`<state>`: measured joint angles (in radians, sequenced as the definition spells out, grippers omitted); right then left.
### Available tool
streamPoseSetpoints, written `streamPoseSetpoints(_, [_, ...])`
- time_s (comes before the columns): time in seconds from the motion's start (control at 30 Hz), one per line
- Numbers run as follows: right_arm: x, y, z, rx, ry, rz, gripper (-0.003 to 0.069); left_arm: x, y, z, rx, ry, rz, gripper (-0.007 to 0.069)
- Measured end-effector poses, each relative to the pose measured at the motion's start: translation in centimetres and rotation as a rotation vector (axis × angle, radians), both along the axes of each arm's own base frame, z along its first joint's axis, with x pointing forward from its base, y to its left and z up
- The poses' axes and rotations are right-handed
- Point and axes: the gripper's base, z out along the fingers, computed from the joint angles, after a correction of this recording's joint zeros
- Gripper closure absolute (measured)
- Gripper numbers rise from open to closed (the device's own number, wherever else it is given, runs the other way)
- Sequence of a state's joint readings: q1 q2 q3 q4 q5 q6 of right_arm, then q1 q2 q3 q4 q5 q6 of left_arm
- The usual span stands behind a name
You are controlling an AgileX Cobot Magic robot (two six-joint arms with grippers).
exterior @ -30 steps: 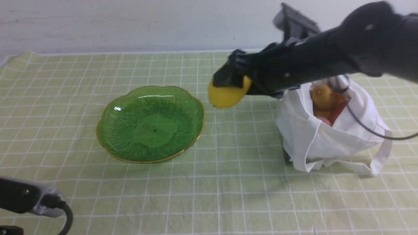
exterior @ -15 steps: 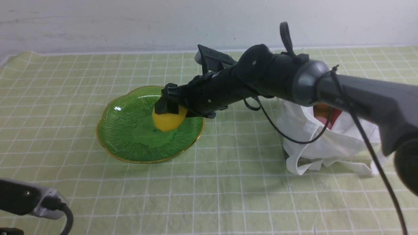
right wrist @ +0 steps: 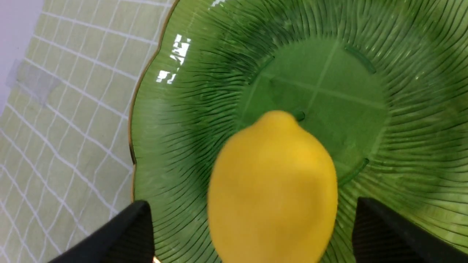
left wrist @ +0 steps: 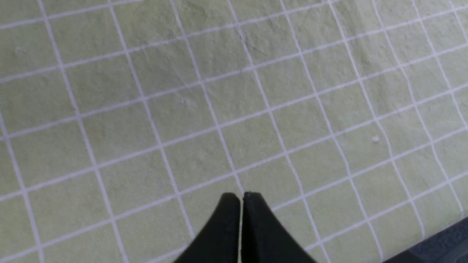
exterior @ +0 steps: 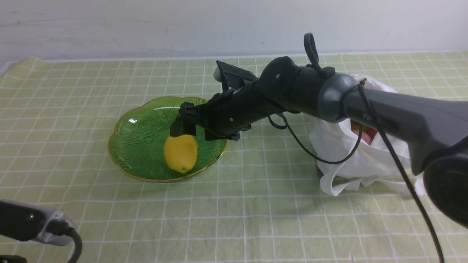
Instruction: Take the fruit out of the bag on the green coffee tablecloth and place them on the plate.
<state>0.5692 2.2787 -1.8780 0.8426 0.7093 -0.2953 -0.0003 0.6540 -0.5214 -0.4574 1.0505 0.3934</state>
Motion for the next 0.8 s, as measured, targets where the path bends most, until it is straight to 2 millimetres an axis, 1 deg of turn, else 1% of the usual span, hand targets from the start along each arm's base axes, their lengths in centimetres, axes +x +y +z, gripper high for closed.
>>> streamPoseSetpoints(0.07, [-0.2,0.0,0.2,-0.008,0.001,0.014,-0.0032,0.0,0.0,0.0,0.0,0.003,-0.001,0.0632])
streamPoseSetpoints(0.13, [-0.6,-0.3,1.3,-0.042,-0.025,0.051,-0.0013,-0.1,0.0,0.0,0.0,0.012,-0.006,0.0632])
streamPoseSetpoints(0.17, [-0.9,-0.7,2.4,-0.063,-0.039,0.069,0.0022,-0.1,0.0,-0.1,0.0,0.016,-0.008,0.0632])
streamPoseSetpoints(0.2, [-1.0,-0.7,2.7,-0.066,-0.047,0.071,0.003,-0.1,0.0,-0.1,0.0,0.016,-0.008,0.0632])
streamPoseSetpoints(0.23, [-1.7,-1.7,5.2,-0.099,-0.068,0.082,0.0129,-0.2,0.0,-0.1,0.0,0.019,-0.01,0.0632])
streamPoseSetpoints(0.27, [-1.8,-1.9,5.8,-0.108,-0.083,0.083,0.0158,-0.2,0.0,-0.1,0.0,0.02,-0.011,0.0632])
streamPoseSetpoints(0.33, [-2.7,-3.3,8.9,-0.154,-0.125,0.077,0.0312,-0.3,-0.1,-0.1,0.0,0.02,-0.013,0.0632])
streamPoseSetpoints(0.37, [-3.7,-4.7,11.7,-0.21,-0.172,0.067,0.0472,-0.4,-0.1,0.0,0.0,0.021,-0.016,0.0632])
streamPoseSetpoints(0.4, [-4.3,-5.5,13.1,-0.23,-0.187,0.057,0.0538,-0.5,-0.1,0.0,0.0,0.022,-0.018,0.0632])
streamPoseSetpoints(0.43, [-4.7,-6.2,14.0,-0.265,-0.207,0.047,0.0574,-0.6,-0.1,0.0,0.0,0.023,-0.022,0.0632])
streamPoseSetpoints(0.47, [-5.0,-6.6,14.6,-0.282,-0.207,0.039,0.0593,-0.7,-0.1,0.0,0.0,0.021,-0.022,0.0632])
streamPoseSetpoints(0.5, [-6.2,-8.2,16.9,-0.341,-0.238,0.009,0.0636,-0.9,-0.1,0.1,0.0,0.01,-0.024,0.0632])
streamPoseSetpoints(0.53, [-6.9,-9.1,18.1,-0.375,-0.266,-0.009,0.065,-1.1,-0.1,0.2,0.0,0.001,-0.025,0.0632])
streamPoseSetpoints(0.57, [-8.9,-11.5,21.2,-0.445,-0.298,-0.078,0.0665,-1.4,-0.1,0.4,0.0,-0.017,-0.026,0.0632])
streamPoseSetpoints(0.6, [-10.4,-13.0,22.9,-0.475,-0.321,-0.122,0.0669,-1.7,-0.1,0.5,0.0,-0.028,-0.027,0.0632])
streamPoseSetpoints(0.63, [-11.7,-14.2,24.2,-0.492,-0.341,-0.156,0.0671,-1.9,-0.1,0.6,0.001,-0.041,-0.028,0.0632])
streamPoseSetpoints(0.67, [-12.8,-15.2,25.2,-0.501,-0.366,-0.18,0.0672,-2.1,-0.1,0.7,0.001,-0.054,-0.029,0.0632])
streamPoseSetpoints(0.73, [-16.4,-18.0,27.3,-0.5,-0.414,-0.254,0.0673,-2.6,-0.1,0.9,0.001,-0.082,-0.031,0.0632])
streamPoseSetpoints(0.8, [-18.7,-19.6,27.9,-0.486,-0.442,-0.291,0.0673,-2.9,-0.1,1.0,0.001,-0.099,-0.03,0.0632])
